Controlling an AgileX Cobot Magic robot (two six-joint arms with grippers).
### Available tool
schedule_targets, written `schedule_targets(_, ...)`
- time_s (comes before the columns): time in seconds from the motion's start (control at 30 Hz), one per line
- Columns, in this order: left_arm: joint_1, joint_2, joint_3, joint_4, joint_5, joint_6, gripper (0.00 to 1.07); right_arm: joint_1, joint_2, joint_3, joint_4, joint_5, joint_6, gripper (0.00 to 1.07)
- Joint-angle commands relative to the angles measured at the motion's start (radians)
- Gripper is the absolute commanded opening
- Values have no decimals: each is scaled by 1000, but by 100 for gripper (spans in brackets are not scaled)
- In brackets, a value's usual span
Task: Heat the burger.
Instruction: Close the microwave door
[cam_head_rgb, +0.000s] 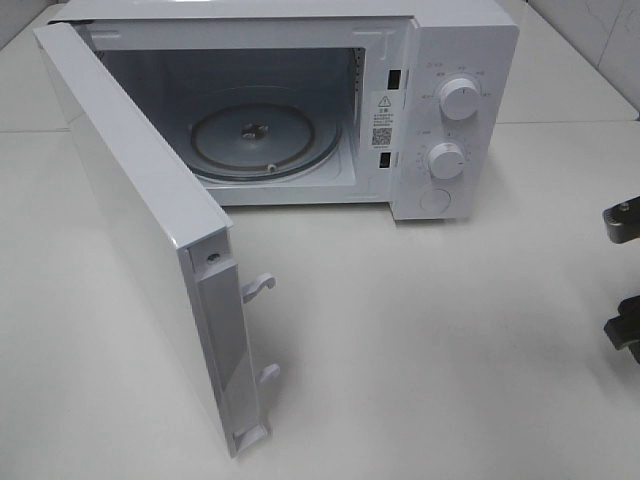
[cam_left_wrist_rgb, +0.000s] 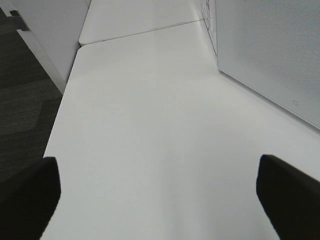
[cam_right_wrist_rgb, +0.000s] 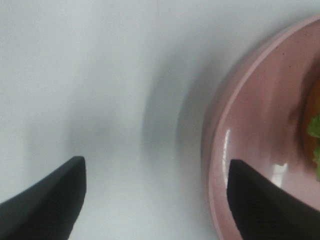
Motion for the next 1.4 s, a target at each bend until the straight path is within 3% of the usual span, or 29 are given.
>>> schedule_targets(0.03, 4, -17, 3, -2, -11, -3, 101, 0, -83, -62, 175, 160, -162, 76)
schedule_targets(0.13, 4, -17, 3, -2, -11, -3, 101, 0, -107, -77, 198, 190, -174, 76)
schedule_targets(0.47, 4, -17, 3, -2, -11, -3, 101, -4, -396, -168, 484, 505, -332, 76)
schedule_targets(0.73, 4, -17, 3, -2, -11, -3, 101, -4, -600, -168, 498, 532, -130, 76)
schedule_targets(1.27, 4, -17, 3, -2, -11, -3, 101, -4, -1124, -164, 371, 711, -148, 76)
schedule_targets(1.4, 4, -17, 3, -2, -11, -3, 101, -4, -1265, -119, 358, 729, -186, 76)
